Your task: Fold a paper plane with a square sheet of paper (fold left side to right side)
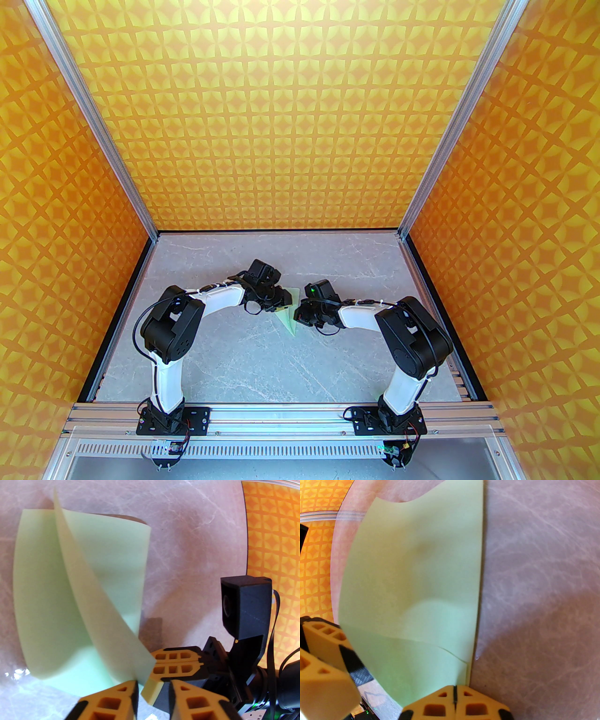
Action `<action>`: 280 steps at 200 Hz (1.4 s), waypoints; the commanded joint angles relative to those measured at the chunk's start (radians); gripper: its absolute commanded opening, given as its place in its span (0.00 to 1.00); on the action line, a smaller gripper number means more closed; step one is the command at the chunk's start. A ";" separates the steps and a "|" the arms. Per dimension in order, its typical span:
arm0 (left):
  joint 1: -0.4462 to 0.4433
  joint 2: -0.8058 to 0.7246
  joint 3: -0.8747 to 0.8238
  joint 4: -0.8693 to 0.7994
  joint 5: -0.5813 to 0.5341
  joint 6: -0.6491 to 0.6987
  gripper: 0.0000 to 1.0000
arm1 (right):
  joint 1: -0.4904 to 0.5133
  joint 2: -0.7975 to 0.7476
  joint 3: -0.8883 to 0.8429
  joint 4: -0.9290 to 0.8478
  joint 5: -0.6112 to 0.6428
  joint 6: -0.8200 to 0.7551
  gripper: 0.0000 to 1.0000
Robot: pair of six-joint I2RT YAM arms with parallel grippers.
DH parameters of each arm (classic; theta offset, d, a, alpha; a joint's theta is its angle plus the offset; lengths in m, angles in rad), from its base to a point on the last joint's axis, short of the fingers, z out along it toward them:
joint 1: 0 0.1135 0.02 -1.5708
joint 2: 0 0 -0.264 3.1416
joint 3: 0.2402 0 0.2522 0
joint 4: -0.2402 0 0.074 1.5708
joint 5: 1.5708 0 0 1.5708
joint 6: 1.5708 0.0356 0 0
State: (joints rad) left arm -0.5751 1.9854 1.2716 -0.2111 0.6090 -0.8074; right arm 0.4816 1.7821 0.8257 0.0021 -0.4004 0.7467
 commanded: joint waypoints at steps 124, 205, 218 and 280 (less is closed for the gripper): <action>0.003 0.049 -0.076 0.226 0.057 -0.096 0.35 | -0.006 0.004 -0.008 -0.051 0.036 -0.024 0.04; 0.003 0.070 -0.100 0.328 0.056 -0.158 0.28 | -0.006 -0.005 -0.009 -0.034 0.032 -0.017 0.05; 0.002 0.074 -0.103 0.338 0.055 -0.165 0.28 | -0.006 -0.003 -0.010 -0.032 0.033 -0.015 0.05; 0.002 0.082 -0.109 0.348 0.055 -0.173 0.25 | -0.012 -0.040 -0.020 -0.027 0.043 -0.011 0.06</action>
State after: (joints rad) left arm -0.5751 2.0506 1.1759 0.1112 0.6479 -0.9691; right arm 0.4808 1.7786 0.8253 0.0013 -0.3988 0.7441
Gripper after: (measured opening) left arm 0.248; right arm 0.058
